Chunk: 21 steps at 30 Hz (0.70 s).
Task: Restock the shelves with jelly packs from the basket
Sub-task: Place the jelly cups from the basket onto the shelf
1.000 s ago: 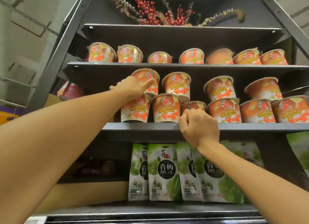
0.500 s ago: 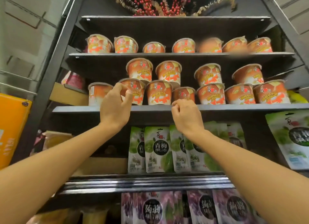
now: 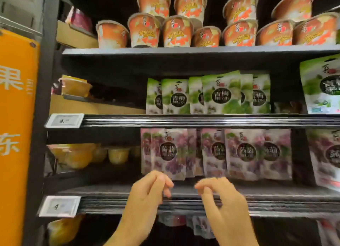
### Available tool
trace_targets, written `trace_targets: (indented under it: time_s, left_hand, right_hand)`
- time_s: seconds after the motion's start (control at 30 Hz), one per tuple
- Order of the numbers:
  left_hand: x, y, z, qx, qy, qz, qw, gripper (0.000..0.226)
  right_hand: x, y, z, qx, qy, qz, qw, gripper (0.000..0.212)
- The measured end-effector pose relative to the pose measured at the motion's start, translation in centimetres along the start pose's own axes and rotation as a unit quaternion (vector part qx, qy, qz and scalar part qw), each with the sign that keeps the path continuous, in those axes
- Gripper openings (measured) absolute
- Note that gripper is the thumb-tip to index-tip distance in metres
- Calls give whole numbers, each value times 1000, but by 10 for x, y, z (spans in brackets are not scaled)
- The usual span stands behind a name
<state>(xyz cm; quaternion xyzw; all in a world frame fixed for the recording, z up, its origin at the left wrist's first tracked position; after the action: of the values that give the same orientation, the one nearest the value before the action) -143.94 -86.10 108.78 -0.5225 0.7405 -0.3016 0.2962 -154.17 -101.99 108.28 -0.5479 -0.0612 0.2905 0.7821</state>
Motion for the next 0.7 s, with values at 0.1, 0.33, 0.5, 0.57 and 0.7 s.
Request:
trace_targets:
  time_s: [0.1,0.33,0.5,0.57,0.7]
  left_hand:
    - [21,69,59,-88,29,39,995,41]
    - [73,311,232,-391,49,164,904,40]
    - [66,497,308,-511,-2,145,848,39]
    - [69,560,335,-572,0,142,808,33]
    - [76,672,394,-664,-10,113,739,19]
  right_hand:
    - [22,88,-41,109,16,26,994,19]
    - [91,351,-141,406,9,285,868,32]
    - [104,537,-170,548,2,333,768,15]
    - [104,607,-185,590,14,355,724,15]
    - [107,735,-220,628,63,414,656,22]
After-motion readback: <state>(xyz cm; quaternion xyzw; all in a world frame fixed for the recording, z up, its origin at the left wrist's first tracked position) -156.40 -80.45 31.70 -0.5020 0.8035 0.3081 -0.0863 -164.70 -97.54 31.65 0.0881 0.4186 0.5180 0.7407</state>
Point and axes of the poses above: each hand's wrist, its own y-axis away from the middle knuckle, its own x-axis out of the palm, z = x × y, the point moved 8 cm from there along -y, towards the middle knuckle
